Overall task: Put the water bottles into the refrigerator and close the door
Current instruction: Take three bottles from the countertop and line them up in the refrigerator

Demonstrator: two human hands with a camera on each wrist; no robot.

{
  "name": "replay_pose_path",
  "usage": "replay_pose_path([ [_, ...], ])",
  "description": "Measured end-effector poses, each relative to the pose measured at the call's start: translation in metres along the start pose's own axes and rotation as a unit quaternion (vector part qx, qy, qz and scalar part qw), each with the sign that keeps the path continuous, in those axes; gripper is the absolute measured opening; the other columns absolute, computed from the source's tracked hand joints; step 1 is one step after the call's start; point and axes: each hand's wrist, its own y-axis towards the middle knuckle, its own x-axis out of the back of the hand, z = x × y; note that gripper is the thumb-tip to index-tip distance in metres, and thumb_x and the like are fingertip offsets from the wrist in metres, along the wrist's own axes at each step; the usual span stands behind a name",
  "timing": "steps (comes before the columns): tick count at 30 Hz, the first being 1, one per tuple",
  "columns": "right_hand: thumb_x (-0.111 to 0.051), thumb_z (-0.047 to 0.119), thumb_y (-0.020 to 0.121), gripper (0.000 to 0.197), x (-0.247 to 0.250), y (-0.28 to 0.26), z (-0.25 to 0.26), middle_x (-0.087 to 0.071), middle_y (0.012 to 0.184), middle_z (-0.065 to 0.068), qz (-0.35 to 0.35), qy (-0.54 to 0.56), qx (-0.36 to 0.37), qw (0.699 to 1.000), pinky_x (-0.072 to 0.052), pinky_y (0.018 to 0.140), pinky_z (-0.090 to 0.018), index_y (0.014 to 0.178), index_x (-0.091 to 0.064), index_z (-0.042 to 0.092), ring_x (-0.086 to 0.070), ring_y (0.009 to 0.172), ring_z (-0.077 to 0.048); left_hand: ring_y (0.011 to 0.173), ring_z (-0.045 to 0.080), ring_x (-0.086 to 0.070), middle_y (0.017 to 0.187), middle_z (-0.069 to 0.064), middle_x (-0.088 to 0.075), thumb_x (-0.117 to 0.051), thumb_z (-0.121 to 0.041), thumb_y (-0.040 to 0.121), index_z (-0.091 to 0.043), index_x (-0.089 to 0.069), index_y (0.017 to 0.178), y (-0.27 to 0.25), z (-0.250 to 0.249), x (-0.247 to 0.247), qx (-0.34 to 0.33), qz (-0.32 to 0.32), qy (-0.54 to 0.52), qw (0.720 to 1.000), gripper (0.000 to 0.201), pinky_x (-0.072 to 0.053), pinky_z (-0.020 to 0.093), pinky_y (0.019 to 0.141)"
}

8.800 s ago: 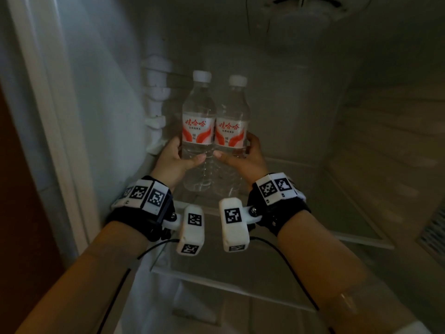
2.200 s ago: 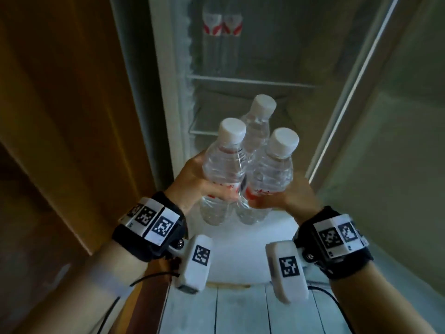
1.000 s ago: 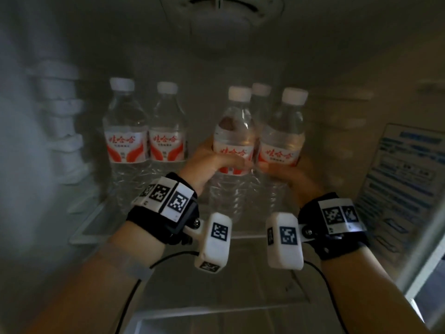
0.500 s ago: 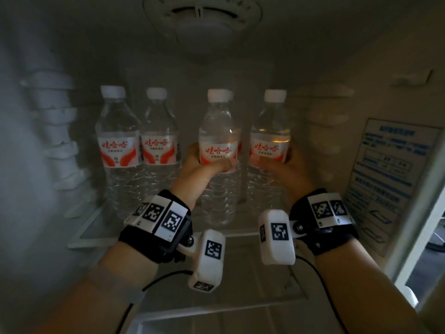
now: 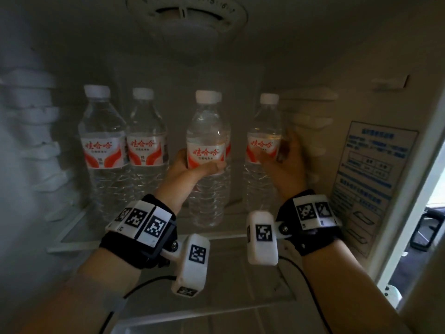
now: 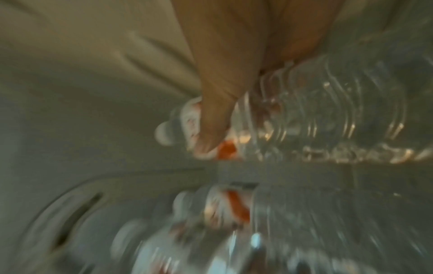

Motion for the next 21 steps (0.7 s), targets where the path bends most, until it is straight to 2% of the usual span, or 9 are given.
replay_pose_path([
  [1,-0.074,0.009,0.072,0.068,-0.001,-0.005,0.003,-0.050,0.122,0.018,-0.021,0.008,0.047,0.999,-0.048,0.087,-0.014,0.123,-0.039,0.038,-0.052,0.112,0.007,0.100,0.016,-0.066,0.107,0.000,-0.069,-0.077,-0.033,0.053,-0.024,-0.054,0.113,-0.001,0.000,-0.001,0.003,0.005,-0.005,1.000,0.066,-0.049,0.036,0.090],
  [3,-0.073,0.009,0.072,0.068,-0.007,-0.019,0.008,-0.046,0.124,0.020,-0.027,-0.021,0.133,0.991,-0.047,0.088,-0.014,0.114,-0.039,0.049,-0.050,0.115,0.002,0.097,0.016,-0.066,0.103,-0.001,-0.069,-0.074,-0.031,0.051,-0.025,-0.055,0.109,-0.001,0.000,-0.002,0.008,0.007,-0.019,1.000,0.061,-0.050,0.035,0.087],
  [6,-0.059,0.010,0.080,0.048,-0.025,-0.033,0.009,-0.052,0.114,0.014,0.058,-0.076,0.175,0.980,-0.044,0.085,-0.012,0.105,-0.044,0.049,-0.054,0.103,0.005,0.097,0.019,-0.066,0.102,0.001,-0.070,-0.076,-0.028,0.054,-0.025,-0.058,0.104,0.001,0.001,-0.001,0.015,0.002,-0.040,0.999,0.053,-0.050,0.036,0.086],
  [8,-0.053,0.001,0.084,0.050,-0.037,-0.037,0.008,-0.047,0.108,0.025,0.137,-0.085,0.138,0.977,-0.042,0.085,-0.006,0.103,-0.043,0.047,-0.052,0.099,0.016,0.098,0.023,-0.067,0.105,0.006,-0.070,-0.078,-0.023,0.060,-0.021,-0.061,0.107,0.002,0.002,0.002,0.019,0.008,-0.051,0.998,0.050,-0.052,0.038,0.087],
  [11,-0.050,-0.002,0.086,0.051,-0.045,-0.040,0.008,-0.040,0.103,0.030,0.206,-0.128,0.082,0.967,-0.038,0.086,-0.005,0.121,-0.037,0.032,-0.047,0.094,0.014,0.100,0.025,-0.066,0.109,0.008,-0.069,-0.074,-0.025,0.062,-0.017,-0.058,0.116,0.002,0.003,0.003,0.023,0.016,-0.063,0.998,0.057,-0.051,0.040,0.089],
  [13,-0.052,0.000,0.087,0.062,-0.046,-0.040,0.009,-0.042,0.114,0.019,0.233,-0.136,0.028,0.963,-0.034,0.093,-0.007,0.140,-0.024,0.015,-0.039,0.109,0.008,0.100,0.025,-0.066,0.108,0.007,-0.069,-0.077,-0.026,0.061,-0.017,-0.055,0.119,0.001,0.004,0.004,0.022,0.020,-0.070,0.997,0.063,-0.050,0.043,0.091],
  [15,-0.058,0.007,0.085,0.074,-0.045,-0.040,0.009,-0.043,0.127,0.006,0.246,-0.130,-0.031,0.960,-0.033,0.103,-0.024,0.144,-0.015,0.011,-0.038,0.120,-0.006,0.096,0.021,-0.068,0.102,0.002,-0.071,-0.078,-0.023,0.056,-0.018,-0.057,0.116,0.002,0.005,0.006,0.018,0.021,-0.074,0.997,0.064,-0.051,0.040,0.087],
  [18,-0.065,0.015,0.076,0.064,-0.045,-0.044,0.006,-0.051,0.124,0.006,0.255,-0.116,-0.088,0.956,-0.037,0.108,-0.037,0.133,-0.036,0.023,-0.047,0.121,-0.013,0.089,0.015,-0.071,0.089,-0.004,-0.076,-0.078,-0.026,0.056,-0.022,-0.062,0.103,0.002,0.007,0.008,0.003,0.026,-0.087,0.996,0.050,-0.054,0.034,0.080],
  [21,-0.065,0.007,0.074,0.061,-0.042,-0.048,0.001,-0.059,0.127,-0.001,0.247,-0.105,-0.100,0.958,-0.042,0.105,-0.039,0.129,-0.045,0.022,-0.055,0.116,-0.015,0.082,0.014,-0.072,0.082,-0.004,-0.077,-0.081,-0.029,0.055,-0.020,-0.065,0.096,0.003,0.009,0.010,0.005,0.030,-0.113,0.993,0.045,-0.055,0.034,0.075],
])
